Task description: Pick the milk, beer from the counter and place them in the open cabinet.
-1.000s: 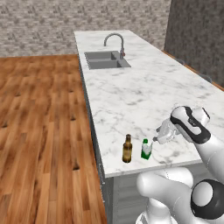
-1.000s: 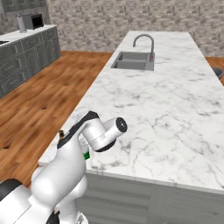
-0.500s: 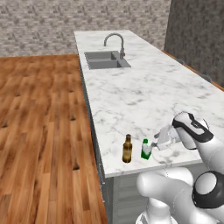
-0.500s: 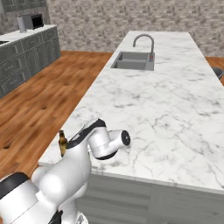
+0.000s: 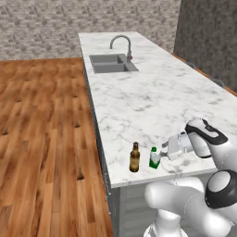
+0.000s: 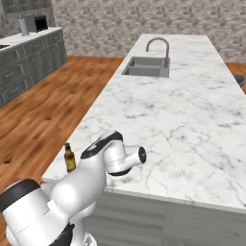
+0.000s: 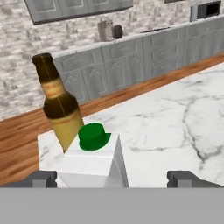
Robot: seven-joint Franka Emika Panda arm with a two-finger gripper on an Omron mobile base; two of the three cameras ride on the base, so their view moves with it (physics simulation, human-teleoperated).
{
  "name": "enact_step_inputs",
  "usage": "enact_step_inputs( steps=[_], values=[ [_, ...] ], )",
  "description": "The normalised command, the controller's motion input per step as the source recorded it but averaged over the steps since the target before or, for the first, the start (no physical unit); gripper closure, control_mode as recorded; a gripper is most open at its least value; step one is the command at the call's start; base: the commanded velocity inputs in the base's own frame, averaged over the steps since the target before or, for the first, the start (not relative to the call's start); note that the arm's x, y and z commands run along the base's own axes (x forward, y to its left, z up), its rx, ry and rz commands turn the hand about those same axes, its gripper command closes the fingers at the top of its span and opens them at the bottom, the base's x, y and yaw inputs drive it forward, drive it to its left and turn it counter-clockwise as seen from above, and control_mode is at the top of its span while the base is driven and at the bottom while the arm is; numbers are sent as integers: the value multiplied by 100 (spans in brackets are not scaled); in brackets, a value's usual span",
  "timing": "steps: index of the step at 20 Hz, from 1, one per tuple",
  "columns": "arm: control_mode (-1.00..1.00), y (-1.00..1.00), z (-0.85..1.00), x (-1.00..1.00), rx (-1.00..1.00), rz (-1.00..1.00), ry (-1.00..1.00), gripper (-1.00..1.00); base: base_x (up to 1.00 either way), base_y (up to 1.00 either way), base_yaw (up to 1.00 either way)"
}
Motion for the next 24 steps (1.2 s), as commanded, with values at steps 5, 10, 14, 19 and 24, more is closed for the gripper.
enact_step_inputs(
  steps=[5,10,14,19,24],
  values=[
    [-100,0,-5,-2,0,15,0,-100,0,0,0],
    [-100,0,-26,0,0,17,0,-100,0,0,0],
    [-100,0,-28,0,0,9,0,-100,0,0,0],
    [-100,0,-14,0,0,3,0,-100,0,0,0],
    [-100,0,-11,1,0,0,0,-100,0,0,0]
  ],
)
